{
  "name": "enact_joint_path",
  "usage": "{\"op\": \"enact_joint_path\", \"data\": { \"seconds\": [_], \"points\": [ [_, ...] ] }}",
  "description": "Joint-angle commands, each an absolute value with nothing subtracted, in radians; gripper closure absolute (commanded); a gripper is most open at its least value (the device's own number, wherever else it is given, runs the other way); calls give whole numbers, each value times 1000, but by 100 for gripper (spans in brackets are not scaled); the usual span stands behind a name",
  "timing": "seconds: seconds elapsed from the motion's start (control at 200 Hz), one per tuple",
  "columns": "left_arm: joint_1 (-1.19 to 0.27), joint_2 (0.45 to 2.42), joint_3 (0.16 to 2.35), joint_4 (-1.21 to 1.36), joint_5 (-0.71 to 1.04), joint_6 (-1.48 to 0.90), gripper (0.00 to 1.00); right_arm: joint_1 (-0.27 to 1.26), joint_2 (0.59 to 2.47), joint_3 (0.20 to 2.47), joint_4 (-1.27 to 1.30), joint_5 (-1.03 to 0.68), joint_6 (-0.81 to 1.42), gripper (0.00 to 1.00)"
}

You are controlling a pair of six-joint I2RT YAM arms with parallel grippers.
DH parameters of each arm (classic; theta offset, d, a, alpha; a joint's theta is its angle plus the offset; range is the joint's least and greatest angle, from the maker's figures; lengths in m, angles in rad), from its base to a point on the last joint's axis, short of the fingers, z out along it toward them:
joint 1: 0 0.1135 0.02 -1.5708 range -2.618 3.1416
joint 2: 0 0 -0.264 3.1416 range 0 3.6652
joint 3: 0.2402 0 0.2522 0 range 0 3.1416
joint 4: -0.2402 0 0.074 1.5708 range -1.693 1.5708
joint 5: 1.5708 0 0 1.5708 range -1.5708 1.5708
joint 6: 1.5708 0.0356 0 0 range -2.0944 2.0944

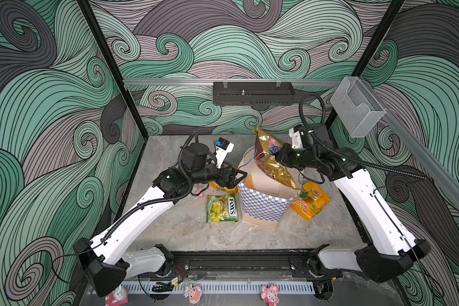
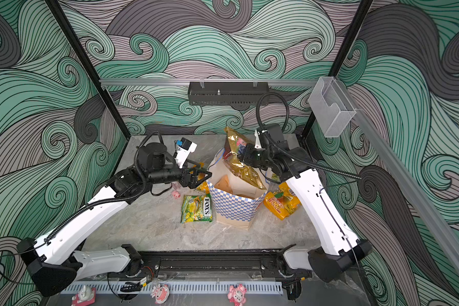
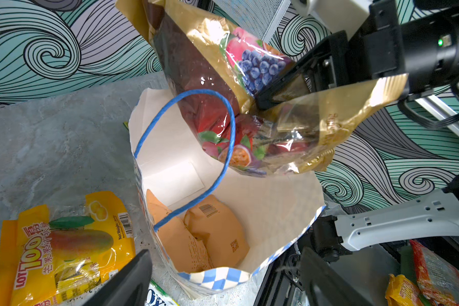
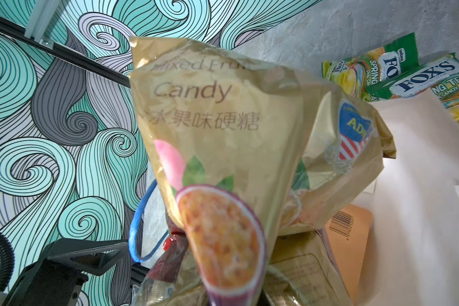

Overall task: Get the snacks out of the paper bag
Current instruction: 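Lift the gold candy bag up out of the paper bag with the right gripper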

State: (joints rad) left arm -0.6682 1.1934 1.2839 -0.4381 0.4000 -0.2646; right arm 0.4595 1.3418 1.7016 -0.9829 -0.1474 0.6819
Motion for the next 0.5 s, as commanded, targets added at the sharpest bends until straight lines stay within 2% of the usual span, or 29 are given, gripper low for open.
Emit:
{"op": "enact_joint_path", "data": {
  "seconds": [0.0,0.2,0.49],
  "points": [
    [-666,1163,1299,-413,385,-267,11,450,1320,1795,-842,-193,702,100],
    [-665,1128,1372,-450,399,-185,11,448,1362,1971,-843,-208,712,100],
    [-667,1081,1429,-346,447,-118,11,389,1444,2269,-922,-141,650,100]
  ]
}}
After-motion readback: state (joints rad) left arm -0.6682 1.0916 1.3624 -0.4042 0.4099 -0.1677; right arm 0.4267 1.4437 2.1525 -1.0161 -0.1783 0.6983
